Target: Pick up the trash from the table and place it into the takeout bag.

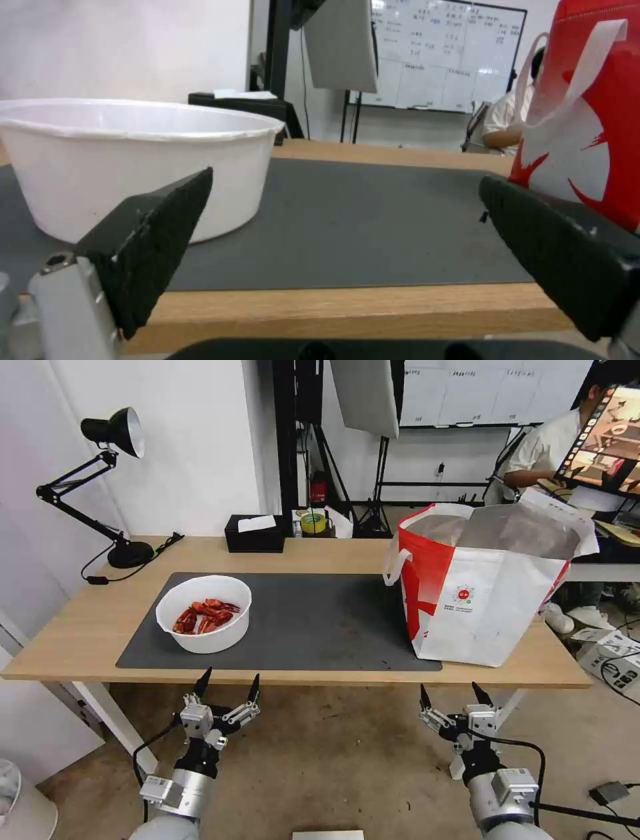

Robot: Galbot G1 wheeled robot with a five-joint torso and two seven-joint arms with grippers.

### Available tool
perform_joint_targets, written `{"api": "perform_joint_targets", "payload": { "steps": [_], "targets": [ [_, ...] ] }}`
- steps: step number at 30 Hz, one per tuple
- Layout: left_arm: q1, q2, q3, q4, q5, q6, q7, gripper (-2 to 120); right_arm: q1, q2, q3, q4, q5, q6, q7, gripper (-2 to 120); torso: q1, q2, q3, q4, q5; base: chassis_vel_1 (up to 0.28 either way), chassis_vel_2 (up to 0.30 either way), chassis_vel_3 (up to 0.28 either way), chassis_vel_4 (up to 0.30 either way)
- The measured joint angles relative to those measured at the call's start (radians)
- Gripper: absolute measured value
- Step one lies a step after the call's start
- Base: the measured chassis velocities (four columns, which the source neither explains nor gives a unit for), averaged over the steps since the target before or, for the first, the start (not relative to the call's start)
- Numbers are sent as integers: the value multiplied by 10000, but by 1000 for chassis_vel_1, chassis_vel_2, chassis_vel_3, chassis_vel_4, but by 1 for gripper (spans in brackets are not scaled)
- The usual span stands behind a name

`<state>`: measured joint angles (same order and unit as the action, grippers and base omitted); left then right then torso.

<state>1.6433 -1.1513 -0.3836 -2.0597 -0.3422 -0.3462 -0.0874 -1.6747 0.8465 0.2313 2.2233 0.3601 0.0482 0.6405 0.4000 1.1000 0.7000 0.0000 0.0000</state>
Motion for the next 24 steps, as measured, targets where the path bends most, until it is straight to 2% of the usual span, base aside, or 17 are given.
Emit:
{"api": "perform_joint_targets", "payload": {
  "steps": [9, 17, 24],
  "targets": [
    [-85, 200, -254, -171, -227, 59, 0, 100, -3, 4, -8, 10, -26, -28, 4, 100, -1, 0, 0, 1, 0, 0, 0, 0, 0],
    [-442, 812, -996, -700, -1118, 702, -292, 100, 3, 3, -10, 12, -27, -28, -5, 100, 0, 0, 1, 3, 1, 0, 0, 0, 0],
    [-1240, 2140, -1538, -1199, -2786, 2509, -1409, 100, 8, -2, -11, 13, -26, -29, -15, 100, -1, 0, 1, 3, 0, 0, 0, 0, 0]
  ]
}}
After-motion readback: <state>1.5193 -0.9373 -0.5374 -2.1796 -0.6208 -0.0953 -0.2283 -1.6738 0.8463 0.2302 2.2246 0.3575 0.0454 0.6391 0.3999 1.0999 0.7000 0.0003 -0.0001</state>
